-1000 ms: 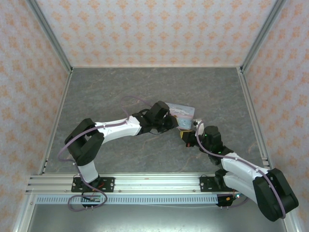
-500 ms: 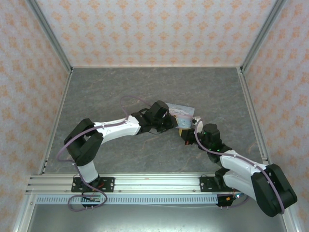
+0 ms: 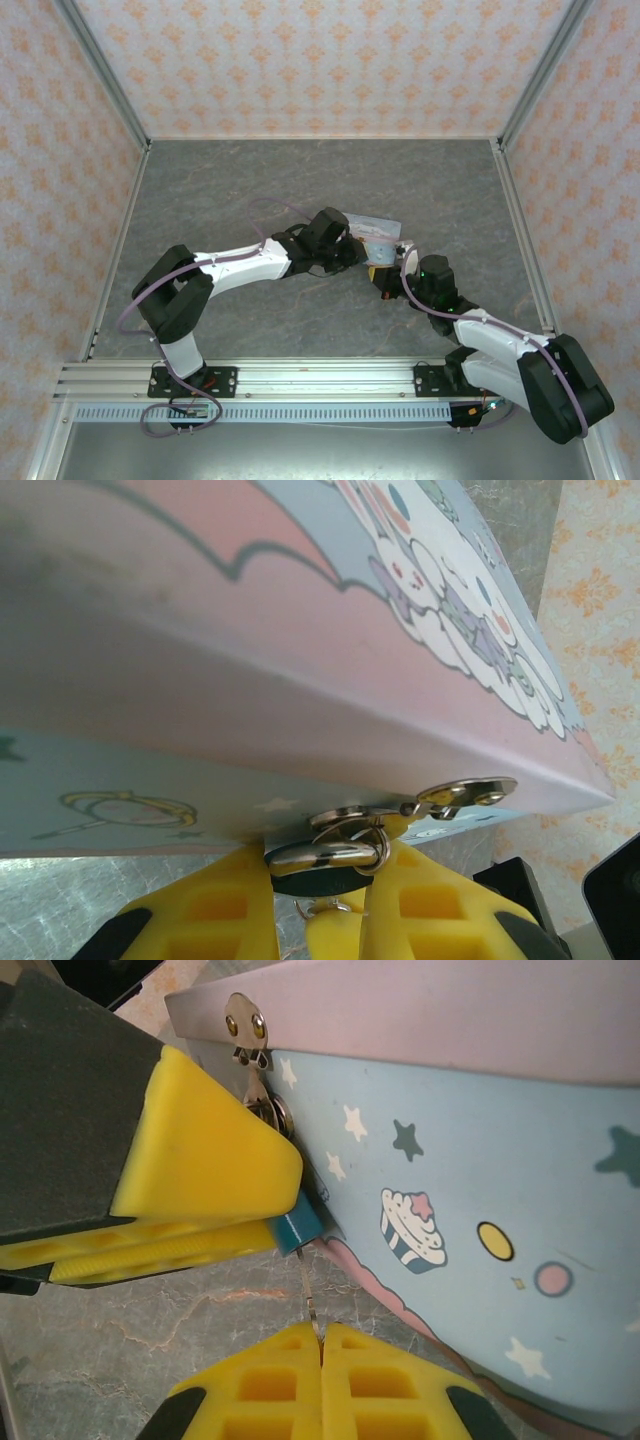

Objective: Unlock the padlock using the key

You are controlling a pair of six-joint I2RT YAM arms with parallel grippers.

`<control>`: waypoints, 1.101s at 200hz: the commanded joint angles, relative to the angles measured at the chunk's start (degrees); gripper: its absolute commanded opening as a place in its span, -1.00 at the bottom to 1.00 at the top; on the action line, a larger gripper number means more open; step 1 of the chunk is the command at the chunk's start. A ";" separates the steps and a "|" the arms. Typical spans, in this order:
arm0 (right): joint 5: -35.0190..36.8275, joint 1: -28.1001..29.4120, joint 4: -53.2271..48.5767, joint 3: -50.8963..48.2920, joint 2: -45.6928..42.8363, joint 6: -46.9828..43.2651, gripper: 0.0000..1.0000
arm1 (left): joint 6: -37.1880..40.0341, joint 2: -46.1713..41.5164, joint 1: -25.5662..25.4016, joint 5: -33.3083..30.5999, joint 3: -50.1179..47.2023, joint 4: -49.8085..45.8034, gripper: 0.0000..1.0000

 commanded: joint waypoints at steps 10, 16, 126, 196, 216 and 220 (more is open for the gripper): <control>-0.18 0.40 4.17 2.04 -0.31 -0.95 -1.00 | 0.00 -2.55 0.38 0.89 1.96 2.36 -0.80; 0.06 0.39 4.45 2.17 -0.16 -0.89 -1.00 | 0.04 -2.57 0.35 0.99 1.98 2.37 -0.80; 0.47 0.42 10.60 4.55 5.41 -1.25 -1.00 | -0.22 -4.02 0.34 2.51 1.79 2.15 -0.80; -3.18 -0.74 14.74 6.90 10.71 -2.21 -1.00 | 0.83 -5.12 0.55 2.78 1.36 -0.19 -0.80; -5.13 -1.96 16.31 7.03 11.76 -1.39 -1.00 | 0.31 -5.47 0.88 2.66 0.45 0.41 -0.80; -5.67 -2.29 16.54 7.05 11.97 -1.22 -1.00 | 0.23 -5.61 0.87 2.65 0.18 0.72 -0.80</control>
